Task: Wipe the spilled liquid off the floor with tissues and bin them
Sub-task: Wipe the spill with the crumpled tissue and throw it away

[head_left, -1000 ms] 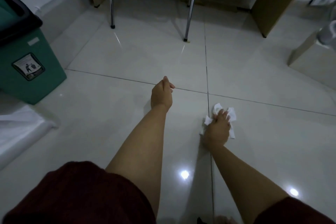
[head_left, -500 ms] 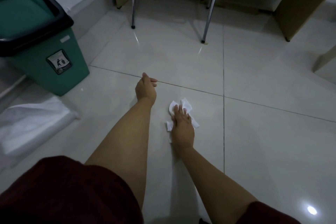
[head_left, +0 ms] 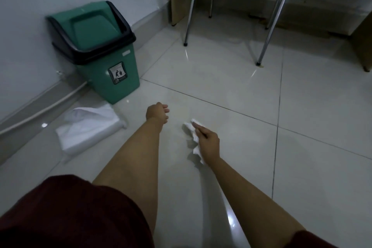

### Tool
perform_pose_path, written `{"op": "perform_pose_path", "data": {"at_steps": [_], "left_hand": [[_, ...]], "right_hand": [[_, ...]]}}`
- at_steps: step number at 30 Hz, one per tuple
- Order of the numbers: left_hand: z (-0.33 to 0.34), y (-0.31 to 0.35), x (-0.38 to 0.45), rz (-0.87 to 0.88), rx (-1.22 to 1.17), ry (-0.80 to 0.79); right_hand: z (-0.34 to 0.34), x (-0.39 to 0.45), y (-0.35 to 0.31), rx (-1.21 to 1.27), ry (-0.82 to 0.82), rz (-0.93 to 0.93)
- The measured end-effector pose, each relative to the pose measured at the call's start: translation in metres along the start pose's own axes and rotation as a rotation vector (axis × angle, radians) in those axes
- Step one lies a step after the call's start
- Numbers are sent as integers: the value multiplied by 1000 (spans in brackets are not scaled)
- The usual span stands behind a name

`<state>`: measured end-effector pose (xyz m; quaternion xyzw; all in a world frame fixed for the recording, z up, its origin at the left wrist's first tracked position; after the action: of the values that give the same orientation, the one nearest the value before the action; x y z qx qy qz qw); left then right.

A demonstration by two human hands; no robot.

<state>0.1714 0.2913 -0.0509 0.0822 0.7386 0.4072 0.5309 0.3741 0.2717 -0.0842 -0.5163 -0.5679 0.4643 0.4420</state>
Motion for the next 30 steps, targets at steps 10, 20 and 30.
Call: {"op": "perform_pose_path", "data": {"at_steps": [10,20,30], "left_hand": [[25,-9,-33,-102,124,-312],[17,-26,-41,-193,-50,-399],[0,-51,-14,-169,-222,-287]], "right_hand": [[55,37,-41,436,-33,416],[64,47,-49,402,-83,467],[75,38,-16,357,-287,374]]}}
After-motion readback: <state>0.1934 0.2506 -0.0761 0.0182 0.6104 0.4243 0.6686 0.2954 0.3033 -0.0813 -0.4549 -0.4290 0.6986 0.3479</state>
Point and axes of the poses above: each hand's wrist, its own x-axis towards the middle knuckle, its own z-axis out of the palm, y = z × x, the point moved 9 cm from there along x, towards the middle knuckle, and after that the axes turned 13 degrees about -z, right-handed, at the moved point
